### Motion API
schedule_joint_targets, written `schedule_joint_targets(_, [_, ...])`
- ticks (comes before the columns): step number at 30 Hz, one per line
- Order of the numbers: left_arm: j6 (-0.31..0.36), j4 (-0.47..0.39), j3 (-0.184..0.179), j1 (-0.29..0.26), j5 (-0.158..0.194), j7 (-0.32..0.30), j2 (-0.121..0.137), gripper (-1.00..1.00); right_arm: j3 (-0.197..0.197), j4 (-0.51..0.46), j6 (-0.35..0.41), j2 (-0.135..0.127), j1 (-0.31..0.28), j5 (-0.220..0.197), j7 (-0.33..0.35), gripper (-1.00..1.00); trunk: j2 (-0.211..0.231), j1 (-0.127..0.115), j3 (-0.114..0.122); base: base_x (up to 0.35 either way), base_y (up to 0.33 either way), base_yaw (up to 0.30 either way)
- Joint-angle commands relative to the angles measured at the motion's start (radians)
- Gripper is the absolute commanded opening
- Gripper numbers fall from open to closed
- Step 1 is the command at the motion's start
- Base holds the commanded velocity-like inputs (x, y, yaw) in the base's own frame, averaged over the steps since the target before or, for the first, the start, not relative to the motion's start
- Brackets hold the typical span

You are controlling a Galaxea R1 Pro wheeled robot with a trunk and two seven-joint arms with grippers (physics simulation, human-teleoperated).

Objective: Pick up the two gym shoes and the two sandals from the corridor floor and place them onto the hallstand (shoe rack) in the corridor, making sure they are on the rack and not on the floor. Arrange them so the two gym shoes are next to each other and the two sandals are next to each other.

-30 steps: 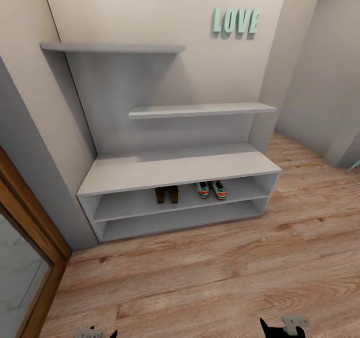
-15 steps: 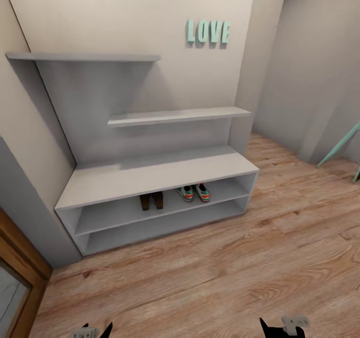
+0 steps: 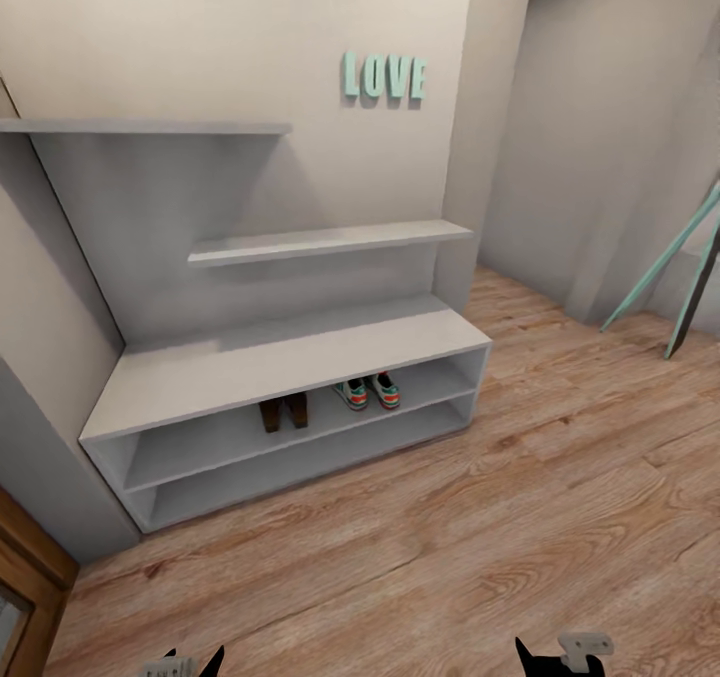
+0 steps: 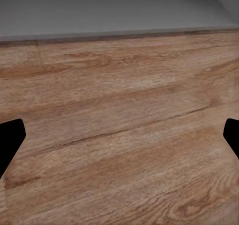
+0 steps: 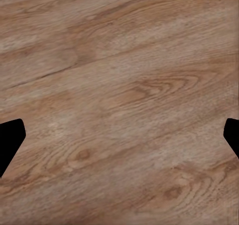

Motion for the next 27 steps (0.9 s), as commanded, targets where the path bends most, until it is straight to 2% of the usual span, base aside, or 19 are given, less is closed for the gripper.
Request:
schedule_joint_targets(1, [-0.006, 0.000, 0.009, -0.001, -0.010, -0.004, 0.000, 1.00, -0.009, 0.001, -0.002, 0.002, -0.001, 0.003, 0.006, 1.00, 0.000, 0.000, -0.001, 0.000, 0.000, -0.026])
schedule_joint_targets(5, [-0.006, 0.001, 0.009, -0.001, -0.009, -0.004, -0.001, 1.00, -0.009, 0.003, 0.003, 0.013, 0.000, 0.004, 0.008, 1.00, 0.000, 0.000, -0.001, 0.000, 0.000, -0.016])
schedule_joint_targets(9, [-0.006, 0.001, 0.008, -0.001, -0.009, -0.004, -0.002, 1.00, -0.009, 0.003, 0.009, 0.035, 0.005, 0.005, 0.008, 1.00, 0.000, 0.000, 0.000, 0.000, 0.000, -0.006])
schedule_joint_targets(21, [-0.008, 0.016, 0.007, -0.001, -0.009, -0.004, -0.003, 1.00, -0.009, 0.002, 0.012, 0.125, 0.027, 0.005, 0.006, 1.00, 0.000, 0.000, 0.000, 0.000, 0.000, -0.001])
schedule_joint_targets(27, [-0.008, 0.021, 0.007, -0.001, -0.009, -0.004, -0.003, 1.00, -0.009, 0.002, 0.013, 0.146, 0.028, 0.005, 0.006, 1.00, 0.000, 0.000, 0.000, 0.000, 0.000, 0.000])
